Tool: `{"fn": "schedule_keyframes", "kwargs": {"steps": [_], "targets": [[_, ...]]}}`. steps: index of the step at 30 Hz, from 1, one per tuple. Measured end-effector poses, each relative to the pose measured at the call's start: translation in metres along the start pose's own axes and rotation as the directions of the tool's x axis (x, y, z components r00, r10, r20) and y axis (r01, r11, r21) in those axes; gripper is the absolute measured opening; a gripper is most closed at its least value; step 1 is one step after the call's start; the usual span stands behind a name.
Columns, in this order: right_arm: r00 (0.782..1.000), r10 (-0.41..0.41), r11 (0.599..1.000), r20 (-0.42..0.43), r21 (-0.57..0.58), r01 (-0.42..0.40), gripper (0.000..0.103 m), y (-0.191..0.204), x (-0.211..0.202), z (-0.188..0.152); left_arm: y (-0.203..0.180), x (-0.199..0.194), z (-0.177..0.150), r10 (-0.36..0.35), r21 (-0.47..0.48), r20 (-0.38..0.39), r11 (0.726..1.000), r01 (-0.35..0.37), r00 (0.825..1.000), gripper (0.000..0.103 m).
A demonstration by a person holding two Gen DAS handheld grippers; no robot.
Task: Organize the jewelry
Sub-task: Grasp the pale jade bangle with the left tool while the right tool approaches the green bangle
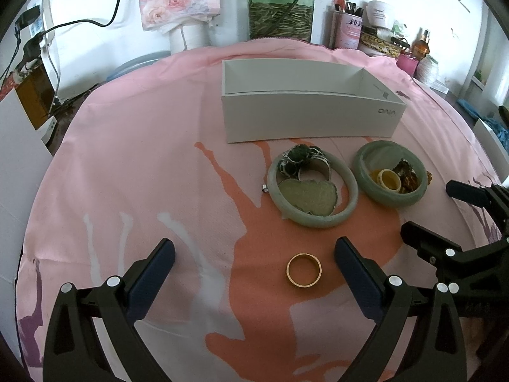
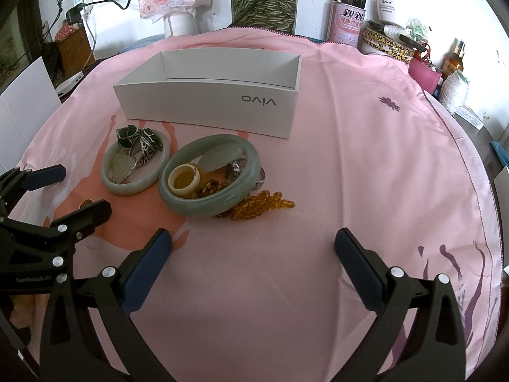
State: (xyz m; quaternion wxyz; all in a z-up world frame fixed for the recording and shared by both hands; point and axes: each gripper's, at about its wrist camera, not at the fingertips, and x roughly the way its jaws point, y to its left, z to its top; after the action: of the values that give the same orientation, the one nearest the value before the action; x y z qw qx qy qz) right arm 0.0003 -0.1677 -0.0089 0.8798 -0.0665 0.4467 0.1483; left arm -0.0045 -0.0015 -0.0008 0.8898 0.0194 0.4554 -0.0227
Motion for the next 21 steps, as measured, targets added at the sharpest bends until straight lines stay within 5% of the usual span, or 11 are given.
{"fn": "schedule_keyframes", "kwargs": {"steps": [21], "targets": [[1.000,0.031,0.999,0.002,-0.024,-0.031,0.097,-0.0004,-0.0030,0.0034,0.0004,-0.0080,0.0048,-0.070,0.031,0.012,0.997,0.070,0.997,0.098]]}}
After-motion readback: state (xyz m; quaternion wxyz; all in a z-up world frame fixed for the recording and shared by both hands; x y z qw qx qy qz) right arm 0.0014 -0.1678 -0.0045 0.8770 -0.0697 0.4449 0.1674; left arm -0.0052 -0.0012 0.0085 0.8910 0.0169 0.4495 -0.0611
